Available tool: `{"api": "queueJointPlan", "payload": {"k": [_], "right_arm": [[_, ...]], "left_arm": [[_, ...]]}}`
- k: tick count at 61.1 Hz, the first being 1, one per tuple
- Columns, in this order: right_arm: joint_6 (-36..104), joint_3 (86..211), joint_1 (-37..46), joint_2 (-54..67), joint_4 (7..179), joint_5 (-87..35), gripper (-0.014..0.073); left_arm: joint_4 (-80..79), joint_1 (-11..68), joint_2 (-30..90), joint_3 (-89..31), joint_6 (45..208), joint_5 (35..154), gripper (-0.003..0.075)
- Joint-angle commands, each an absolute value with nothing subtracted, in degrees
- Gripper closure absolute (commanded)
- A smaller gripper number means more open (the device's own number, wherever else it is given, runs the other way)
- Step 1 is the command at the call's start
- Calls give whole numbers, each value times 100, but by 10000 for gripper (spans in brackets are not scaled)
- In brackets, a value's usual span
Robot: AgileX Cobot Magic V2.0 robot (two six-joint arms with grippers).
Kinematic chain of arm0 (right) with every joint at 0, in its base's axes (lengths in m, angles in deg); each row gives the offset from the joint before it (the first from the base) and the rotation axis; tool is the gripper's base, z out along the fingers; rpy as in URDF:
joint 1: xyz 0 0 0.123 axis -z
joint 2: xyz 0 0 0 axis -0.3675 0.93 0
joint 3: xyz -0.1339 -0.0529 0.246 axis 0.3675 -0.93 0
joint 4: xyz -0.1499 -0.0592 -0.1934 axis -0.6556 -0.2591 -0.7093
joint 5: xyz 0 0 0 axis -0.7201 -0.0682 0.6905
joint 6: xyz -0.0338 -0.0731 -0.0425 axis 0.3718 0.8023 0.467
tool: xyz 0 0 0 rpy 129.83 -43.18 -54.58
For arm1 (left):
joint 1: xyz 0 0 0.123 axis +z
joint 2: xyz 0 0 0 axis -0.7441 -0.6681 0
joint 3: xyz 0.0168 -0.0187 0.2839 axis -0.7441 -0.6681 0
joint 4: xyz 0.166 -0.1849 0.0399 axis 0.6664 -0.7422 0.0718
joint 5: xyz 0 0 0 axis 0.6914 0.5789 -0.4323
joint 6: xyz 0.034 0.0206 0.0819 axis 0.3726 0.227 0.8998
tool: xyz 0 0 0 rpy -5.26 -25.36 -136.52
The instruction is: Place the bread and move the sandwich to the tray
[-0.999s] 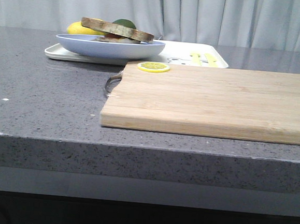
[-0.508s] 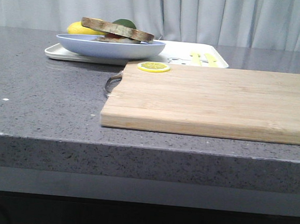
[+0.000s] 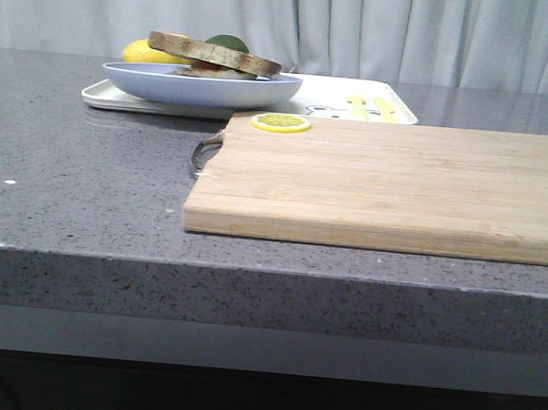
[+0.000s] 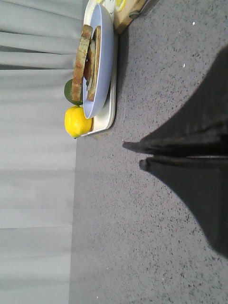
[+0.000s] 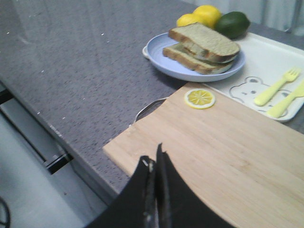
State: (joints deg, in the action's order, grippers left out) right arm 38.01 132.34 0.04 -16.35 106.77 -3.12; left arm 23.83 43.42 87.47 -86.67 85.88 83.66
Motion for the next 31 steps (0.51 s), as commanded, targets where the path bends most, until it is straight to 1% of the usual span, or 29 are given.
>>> {"api": "queueJointPlan", "payload": {"k": [1,15,31], "right_arm": [[3840,13103,310,-1934,10762,-1036,662],[3840,11910,1103,-3117,10771,-2085,662],[3840,10274,1790,-4333,10771,-2977,662]], "left_arm": [[2326,4358,8877,-8677,8551,7874,741],[2326,4358,8877,-8677,8551,7874,741],[2326,4358,8877,-8677,8551,7874,741]]}}
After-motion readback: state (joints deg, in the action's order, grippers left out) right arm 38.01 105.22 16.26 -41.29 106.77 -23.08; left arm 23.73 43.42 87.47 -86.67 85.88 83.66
